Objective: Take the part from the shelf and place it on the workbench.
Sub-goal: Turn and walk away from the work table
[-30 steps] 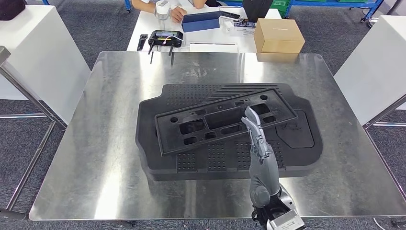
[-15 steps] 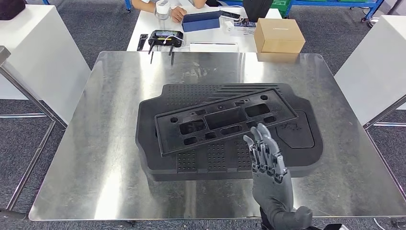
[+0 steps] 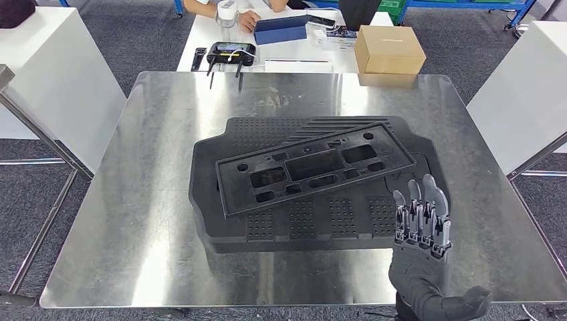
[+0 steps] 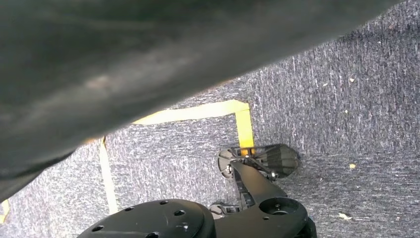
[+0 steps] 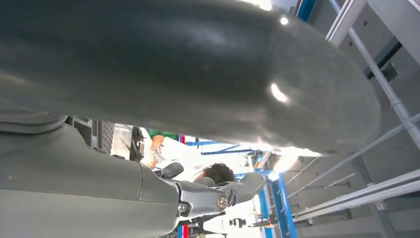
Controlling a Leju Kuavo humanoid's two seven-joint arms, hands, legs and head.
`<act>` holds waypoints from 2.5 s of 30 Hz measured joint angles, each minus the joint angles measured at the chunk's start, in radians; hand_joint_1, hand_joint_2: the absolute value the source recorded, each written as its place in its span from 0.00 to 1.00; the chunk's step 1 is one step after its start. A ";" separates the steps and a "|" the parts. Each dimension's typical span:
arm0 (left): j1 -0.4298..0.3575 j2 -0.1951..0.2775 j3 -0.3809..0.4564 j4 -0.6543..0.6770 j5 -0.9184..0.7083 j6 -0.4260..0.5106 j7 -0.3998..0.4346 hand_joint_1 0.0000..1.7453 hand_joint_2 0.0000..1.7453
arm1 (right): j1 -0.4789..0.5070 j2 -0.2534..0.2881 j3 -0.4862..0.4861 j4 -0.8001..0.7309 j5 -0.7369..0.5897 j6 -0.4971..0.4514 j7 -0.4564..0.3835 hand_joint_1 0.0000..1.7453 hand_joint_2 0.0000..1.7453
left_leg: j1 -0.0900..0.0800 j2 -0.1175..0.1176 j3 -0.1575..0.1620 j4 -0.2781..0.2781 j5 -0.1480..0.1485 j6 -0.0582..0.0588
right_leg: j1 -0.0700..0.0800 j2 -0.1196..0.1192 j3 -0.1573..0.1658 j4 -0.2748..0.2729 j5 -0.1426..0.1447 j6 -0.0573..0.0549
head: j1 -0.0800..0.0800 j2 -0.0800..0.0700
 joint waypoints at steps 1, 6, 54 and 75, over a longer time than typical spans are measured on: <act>0.000 0.000 0.000 0.000 0.000 0.000 0.000 0.00 0.00 | 0.001 0.001 -0.003 0.000 0.000 0.000 0.000 0.00 0.00 | 0.000 0.000 0.000 0.000 0.000 0.000 | 0.000 0.000 0.000 0.000 0.000 0.000 | 0.000 0.000; 0.000 0.000 0.000 0.000 0.000 -0.009 -0.002 0.00 0.00 | 0.006 0.016 -0.021 -0.003 -0.011 0.001 -0.006 0.00 0.00 | -0.001 0.000 0.000 0.000 -0.001 0.000 | 0.000 0.000 0.000 0.000 0.000 0.000 | 0.000 0.000; 0.000 -0.008 0.035 0.002 0.045 -0.056 -0.044 0.00 0.00 | 0.024 0.089 -0.102 -0.012 0.064 -0.032 -0.003 0.00 0.00 | -0.004 0.007 0.060 -0.031 -0.028 0.033 | -0.006 0.002 -0.166 0.267 -0.074 -0.010 | 0.016 0.000; -0.001 -0.019 0.035 0.000 0.047 -0.054 -0.044 0.00 0.00 | 0.017 0.088 -0.107 -0.005 0.073 -0.041 0.003 0.00 0.00 | 0.023 0.001 0.128 0.039 -0.083 -0.053 | -0.003 -0.005 -0.065 0.006 0.082 -0.017 | 0.010 0.000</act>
